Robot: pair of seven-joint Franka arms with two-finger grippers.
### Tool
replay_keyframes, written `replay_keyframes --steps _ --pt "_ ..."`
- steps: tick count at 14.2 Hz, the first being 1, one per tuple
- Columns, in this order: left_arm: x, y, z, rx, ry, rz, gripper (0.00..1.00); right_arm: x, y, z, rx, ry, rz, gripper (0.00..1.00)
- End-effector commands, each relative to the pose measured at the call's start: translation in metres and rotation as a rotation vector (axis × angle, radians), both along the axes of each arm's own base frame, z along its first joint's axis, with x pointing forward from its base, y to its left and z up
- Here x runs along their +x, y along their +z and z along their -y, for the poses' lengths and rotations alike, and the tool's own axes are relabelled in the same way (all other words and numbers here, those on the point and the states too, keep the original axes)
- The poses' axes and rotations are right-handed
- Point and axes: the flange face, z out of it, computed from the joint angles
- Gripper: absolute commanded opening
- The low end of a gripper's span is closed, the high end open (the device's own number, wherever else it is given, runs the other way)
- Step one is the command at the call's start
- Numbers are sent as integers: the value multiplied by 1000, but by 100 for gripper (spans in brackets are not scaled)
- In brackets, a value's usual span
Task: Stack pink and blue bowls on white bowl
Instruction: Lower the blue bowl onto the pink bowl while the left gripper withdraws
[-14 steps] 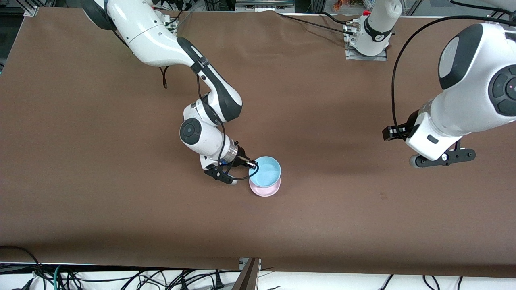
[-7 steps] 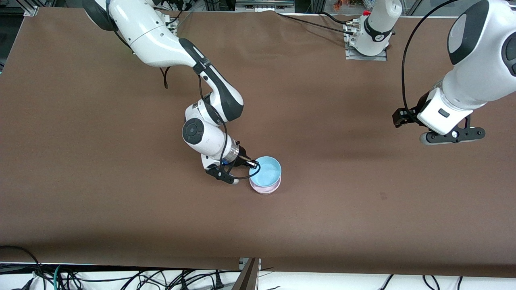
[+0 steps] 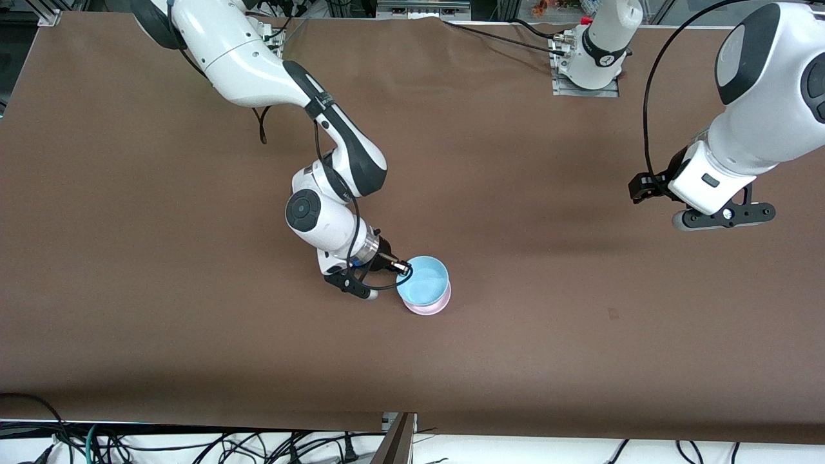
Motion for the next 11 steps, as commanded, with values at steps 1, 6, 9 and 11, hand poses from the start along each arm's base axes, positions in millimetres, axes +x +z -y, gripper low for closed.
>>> replay_keyframes --steps 1,6,9,11 --pt "-7 4 -4 9 -23 16 70 8 2 -3 3 -13 25 0" --pt "-9 1 -7 7 -38 19 70 10 -7 -1 -1 -18 35 0" --pt "-11 2 -19 2 -69 16 71 12 -11 -3 3 -21 44 0" --pt "-11 2 -19 2 -69 16 71 11 -14 -6 1 -18 41 0"
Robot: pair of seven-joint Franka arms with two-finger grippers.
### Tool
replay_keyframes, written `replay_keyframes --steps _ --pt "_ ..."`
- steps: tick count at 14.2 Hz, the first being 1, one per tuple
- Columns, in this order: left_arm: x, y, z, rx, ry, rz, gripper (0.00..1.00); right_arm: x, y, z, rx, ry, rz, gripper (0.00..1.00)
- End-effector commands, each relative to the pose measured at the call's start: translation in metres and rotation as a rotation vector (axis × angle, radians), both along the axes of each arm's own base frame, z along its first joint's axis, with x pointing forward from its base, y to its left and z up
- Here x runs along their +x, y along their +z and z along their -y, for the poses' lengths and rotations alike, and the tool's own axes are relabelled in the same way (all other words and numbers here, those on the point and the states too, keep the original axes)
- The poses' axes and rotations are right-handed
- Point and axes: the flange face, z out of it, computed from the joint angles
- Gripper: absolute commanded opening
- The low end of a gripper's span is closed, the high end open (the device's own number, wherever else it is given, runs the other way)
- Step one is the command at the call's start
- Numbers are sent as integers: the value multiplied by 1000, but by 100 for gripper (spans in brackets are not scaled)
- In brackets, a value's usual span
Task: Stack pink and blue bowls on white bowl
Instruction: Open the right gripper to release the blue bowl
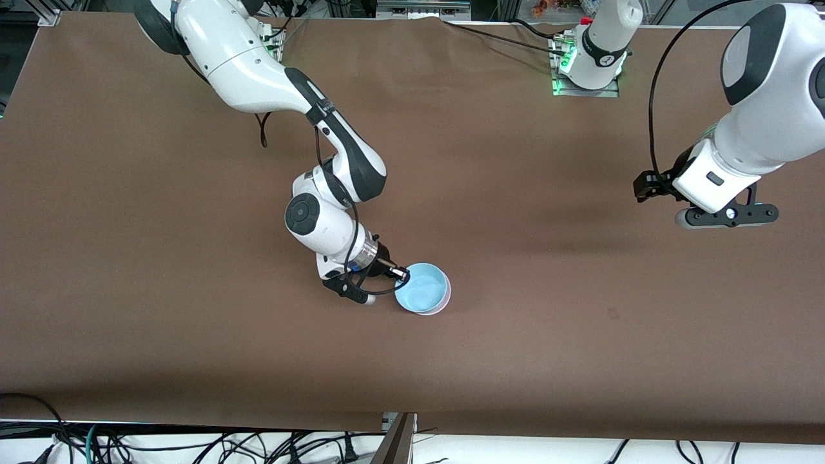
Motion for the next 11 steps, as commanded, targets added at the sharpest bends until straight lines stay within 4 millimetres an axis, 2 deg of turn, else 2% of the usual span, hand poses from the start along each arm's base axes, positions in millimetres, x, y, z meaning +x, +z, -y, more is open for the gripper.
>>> replay_keyframes --steps 1,4,5,6,7,9,11 --pt "-9 4 -4 9 -29 17 72 4 -3 -8 -3 -3 19 0" --pt "-9 4 -4 9 -29 19 74 4 -4 -8 -1 -6 18 0" --pt "-8 4 -4 9 -29 17 75 3 -6 -9 -4 -1 16 15" --pt "-8 4 -4 9 -29 17 76 3 -8 -9 -8 0 15 87" --pt "-8 3 -4 8 -29 19 77 3 -8 -9 -19 10 20 100" --pt "-5 3 -3 5 -29 34 80 2 -6 -8 -29 19 0 100" --pt "-3 2 -3 4 -30 35 84 3 -3 3 -63 36 -51 100"
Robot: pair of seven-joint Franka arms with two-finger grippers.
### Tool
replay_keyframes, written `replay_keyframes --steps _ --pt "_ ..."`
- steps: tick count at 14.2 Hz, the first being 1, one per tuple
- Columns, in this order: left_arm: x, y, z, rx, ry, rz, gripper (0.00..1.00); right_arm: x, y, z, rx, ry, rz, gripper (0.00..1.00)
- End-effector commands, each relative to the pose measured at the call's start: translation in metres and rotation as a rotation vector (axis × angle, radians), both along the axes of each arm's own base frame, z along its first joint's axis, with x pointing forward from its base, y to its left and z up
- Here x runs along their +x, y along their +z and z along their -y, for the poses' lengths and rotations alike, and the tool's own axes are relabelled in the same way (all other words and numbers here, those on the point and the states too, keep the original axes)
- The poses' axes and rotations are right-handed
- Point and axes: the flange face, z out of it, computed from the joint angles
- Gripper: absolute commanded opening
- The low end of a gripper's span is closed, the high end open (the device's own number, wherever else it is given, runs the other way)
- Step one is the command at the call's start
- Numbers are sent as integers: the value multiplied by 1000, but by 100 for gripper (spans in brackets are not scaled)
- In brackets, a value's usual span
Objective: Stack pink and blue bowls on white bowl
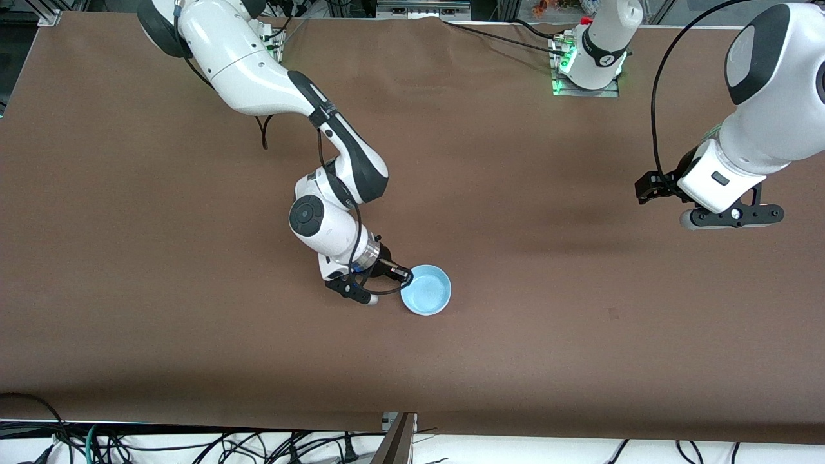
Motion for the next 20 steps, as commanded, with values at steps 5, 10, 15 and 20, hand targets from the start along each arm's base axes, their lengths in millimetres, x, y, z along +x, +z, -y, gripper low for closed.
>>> replay_keyframes --steps 5,10,15,20 --pt "1 -2 0 -3 -26 14 100 20 83 52 -215 259 -89 100" --pt "12 2 2 -4 -28 31 100 17 167 150 -396 594 -167 100" --pt "20 5 12 1 -40 45 100 5 270 265 -360 517 -231 100" --pt "29 5 13 0 -41 54 100 -51 364 377 -356 437 -167 100"
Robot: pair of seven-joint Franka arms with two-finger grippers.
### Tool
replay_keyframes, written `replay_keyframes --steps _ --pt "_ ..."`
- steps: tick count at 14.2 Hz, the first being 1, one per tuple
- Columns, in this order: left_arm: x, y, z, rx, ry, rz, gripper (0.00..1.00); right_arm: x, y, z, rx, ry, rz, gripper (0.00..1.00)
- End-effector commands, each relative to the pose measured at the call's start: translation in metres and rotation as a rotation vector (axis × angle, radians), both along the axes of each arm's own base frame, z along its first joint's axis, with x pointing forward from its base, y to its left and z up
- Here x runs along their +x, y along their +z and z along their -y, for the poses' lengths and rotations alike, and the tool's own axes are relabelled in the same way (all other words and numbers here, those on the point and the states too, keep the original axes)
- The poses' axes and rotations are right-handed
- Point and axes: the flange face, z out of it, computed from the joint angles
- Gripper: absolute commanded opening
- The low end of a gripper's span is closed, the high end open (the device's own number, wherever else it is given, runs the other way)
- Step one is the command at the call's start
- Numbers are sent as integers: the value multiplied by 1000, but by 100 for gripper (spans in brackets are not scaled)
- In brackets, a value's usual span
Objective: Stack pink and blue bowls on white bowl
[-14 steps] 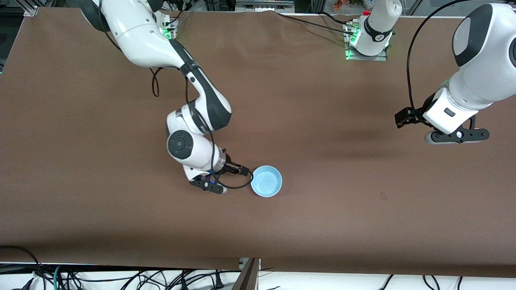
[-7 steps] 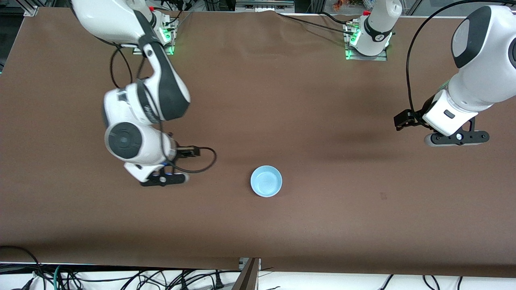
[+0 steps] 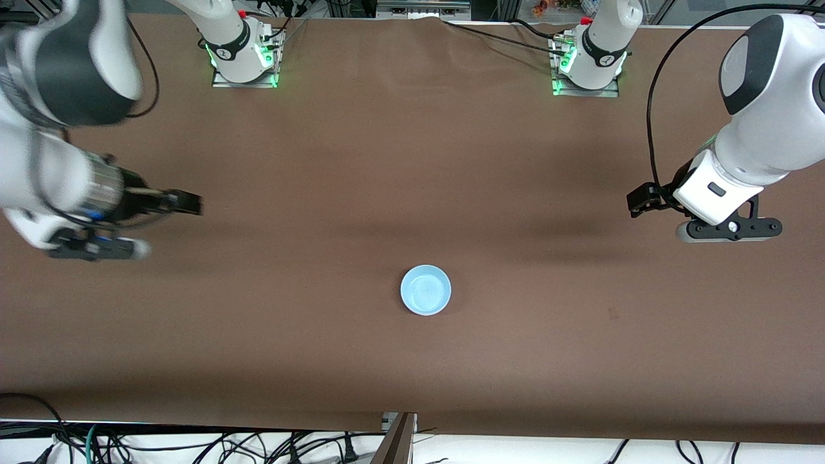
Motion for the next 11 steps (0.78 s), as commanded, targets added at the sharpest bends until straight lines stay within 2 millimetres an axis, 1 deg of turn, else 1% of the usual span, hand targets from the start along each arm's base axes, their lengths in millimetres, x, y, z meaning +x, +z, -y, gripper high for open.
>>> replay_keyframes --steps 1,2,3,4,5,6,8,11 --pt "7 3 1 10 -24 4 100 -47 34 40 7 33 16 100" --pt "7 3 1 9 -24 3 100 -57 45 55 13 26 30 100" --pt "7 1 0 5 -21 1 100 -63 42 65 4 30 24 100" --pt "8 2 -1 6 -21 2 100 -71 48 62 -43 63 28 100" --pt "8 2 -1 9 -23 3 100 -76 46 55 -98 92 20 100" --pt "7 1 0 13 -23 2 100 -79 49 53 -106 99 19 100" --pt "8 -1 0 13 -23 -3 100 -84 53 61 -97 92 16 100" --pt "8 -1 1 13 -25 -3 100 -83 51 56 -100 97 -6 100"
